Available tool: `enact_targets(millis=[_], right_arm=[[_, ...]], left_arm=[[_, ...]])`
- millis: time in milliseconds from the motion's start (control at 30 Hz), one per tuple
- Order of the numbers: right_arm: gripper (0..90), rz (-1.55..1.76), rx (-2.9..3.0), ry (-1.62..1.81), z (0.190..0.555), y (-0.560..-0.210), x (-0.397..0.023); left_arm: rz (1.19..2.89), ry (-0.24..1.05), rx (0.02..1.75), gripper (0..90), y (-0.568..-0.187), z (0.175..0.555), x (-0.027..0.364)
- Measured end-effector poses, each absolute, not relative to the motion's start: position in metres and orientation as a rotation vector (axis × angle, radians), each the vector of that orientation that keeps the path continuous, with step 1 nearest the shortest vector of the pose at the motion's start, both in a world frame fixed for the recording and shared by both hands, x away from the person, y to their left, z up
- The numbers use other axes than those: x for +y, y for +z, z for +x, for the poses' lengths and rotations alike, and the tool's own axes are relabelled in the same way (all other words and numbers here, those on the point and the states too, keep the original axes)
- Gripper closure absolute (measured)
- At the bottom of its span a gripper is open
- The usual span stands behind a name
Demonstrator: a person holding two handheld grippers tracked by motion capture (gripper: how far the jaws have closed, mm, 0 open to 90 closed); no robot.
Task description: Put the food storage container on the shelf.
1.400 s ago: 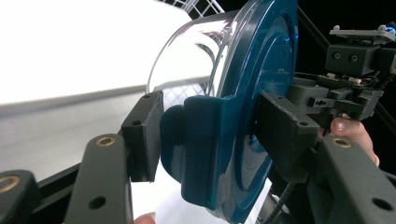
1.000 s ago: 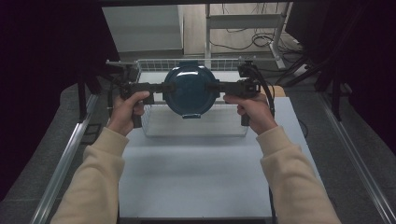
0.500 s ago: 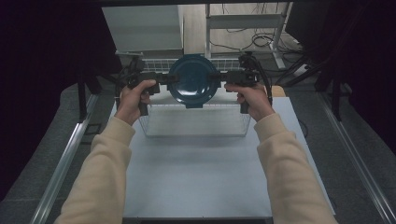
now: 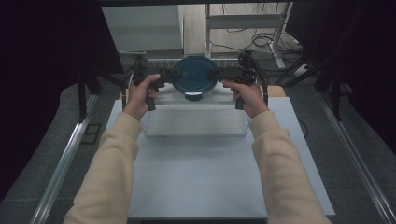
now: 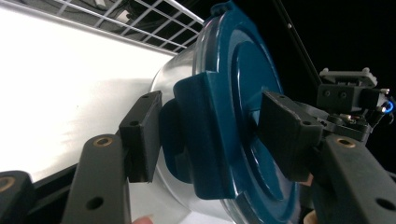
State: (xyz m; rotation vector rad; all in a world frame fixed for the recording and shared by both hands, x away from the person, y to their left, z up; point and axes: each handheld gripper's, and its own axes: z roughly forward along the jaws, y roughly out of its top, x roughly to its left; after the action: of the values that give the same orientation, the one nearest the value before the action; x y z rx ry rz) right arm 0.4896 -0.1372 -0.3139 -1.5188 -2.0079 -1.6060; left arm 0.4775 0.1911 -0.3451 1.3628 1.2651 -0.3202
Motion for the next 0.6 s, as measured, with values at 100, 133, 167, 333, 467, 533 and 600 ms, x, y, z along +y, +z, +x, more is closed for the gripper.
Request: enact_targets(millis=[100, 133, 167, 333, 467, 533, 600], right_arm=[[36.6, -1.552, -1.96, -1.589, 0.494, -0.317, -0.138], [36.5, -1.553, -1.956, -1.586, 0.495, -0.318, -0.138], [36.3, -1.56, -1.942, -1.582, 0.496, -0.319, -0.139], [33.8, -1.579, -1.893, -1.565, 0.501, -0.326, -0.141], [28.0, -1.595, -1.943, -1.564, 0.499, -0.323, -0.137], [20.8, -1.609, -2.015, -1.58, 0.494, -0.32, -0.133], [20.2, -1.624, -2.075, -1.631, 0.487, -0.315, -0.132]], left_arm=[[1.346, -0.321, 1.276, 41.2, -0.348, 0.48, 0.19], [1.338, -0.318, 1.279, 41.1, -0.349, 0.481, 0.189], [1.334, -0.314, 1.282, 41.1, -0.349, 0.482, 0.188], [1.366, -0.273, 1.267, 36.9, -0.349, 0.481, 0.182], [1.382, -0.251, 1.265, 31.0, -0.349, 0.48, 0.181], [1.393, -0.191, 1.278, 26.1, -0.348, 0.478, 0.181], [1.408, -0.122, 1.284, 23.4, -0.345, 0.473, 0.182]])
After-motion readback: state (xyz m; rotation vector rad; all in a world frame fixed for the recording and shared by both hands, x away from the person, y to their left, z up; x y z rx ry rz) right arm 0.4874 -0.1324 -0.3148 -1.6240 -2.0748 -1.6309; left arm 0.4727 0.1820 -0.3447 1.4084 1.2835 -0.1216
